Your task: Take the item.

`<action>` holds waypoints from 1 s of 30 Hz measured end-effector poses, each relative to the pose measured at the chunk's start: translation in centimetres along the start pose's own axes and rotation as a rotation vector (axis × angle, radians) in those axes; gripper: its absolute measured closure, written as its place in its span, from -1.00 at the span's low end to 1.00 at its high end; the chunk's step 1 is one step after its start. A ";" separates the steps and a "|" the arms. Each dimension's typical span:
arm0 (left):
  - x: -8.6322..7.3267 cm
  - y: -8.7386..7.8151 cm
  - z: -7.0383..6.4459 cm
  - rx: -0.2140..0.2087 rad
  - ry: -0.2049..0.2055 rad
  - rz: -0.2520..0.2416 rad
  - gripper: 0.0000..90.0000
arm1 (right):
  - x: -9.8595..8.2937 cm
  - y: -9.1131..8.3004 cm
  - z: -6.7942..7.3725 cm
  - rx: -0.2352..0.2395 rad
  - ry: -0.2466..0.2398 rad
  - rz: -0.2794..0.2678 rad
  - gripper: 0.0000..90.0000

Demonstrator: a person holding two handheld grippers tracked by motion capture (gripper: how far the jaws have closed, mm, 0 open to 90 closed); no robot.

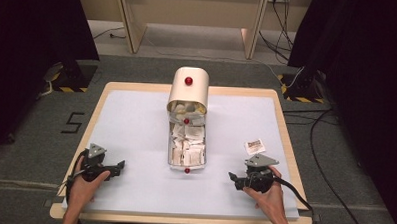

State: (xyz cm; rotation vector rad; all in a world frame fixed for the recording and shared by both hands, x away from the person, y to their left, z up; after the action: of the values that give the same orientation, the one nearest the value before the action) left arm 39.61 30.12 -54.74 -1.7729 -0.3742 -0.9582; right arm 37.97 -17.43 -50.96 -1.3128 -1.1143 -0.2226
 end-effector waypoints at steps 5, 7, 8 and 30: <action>0.0 0.0 0.0 0.000 0.000 0.000 -0.75 | -0.4 -0.2 0.5 0.006 -0.015 0.004 -0.49; 0.0 0.0 0.0 0.000 0.000 -0.001 -0.75 | -0.6 -0.4 0.7 0.009 -0.016 0.006 -0.49; 0.0 0.0 0.0 0.000 0.000 -0.001 -0.75 | -0.6 -0.4 0.8 0.012 -0.016 0.008 -0.49; 0.0 0.0 0.0 0.000 0.000 -0.001 -0.75 | -3.1 -0.9 0.5 0.025 0.014 0.045 -0.48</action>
State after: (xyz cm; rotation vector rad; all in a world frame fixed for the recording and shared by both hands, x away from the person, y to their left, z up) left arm 39.62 30.12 -54.74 -1.7728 -0.3752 -0.9590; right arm 35.53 -18.71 -52.79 -1.3107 -1.0711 -0.1839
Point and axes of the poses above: each handheld gripper's, and its own axes: y roughly forward along the jaws, x roughly out of its top, z roughly to its left, the point moved 5 cm from there along y, roughly forward along the jaws, and after that the axes turned 10 degrees about -x, right-handed, at the moved point
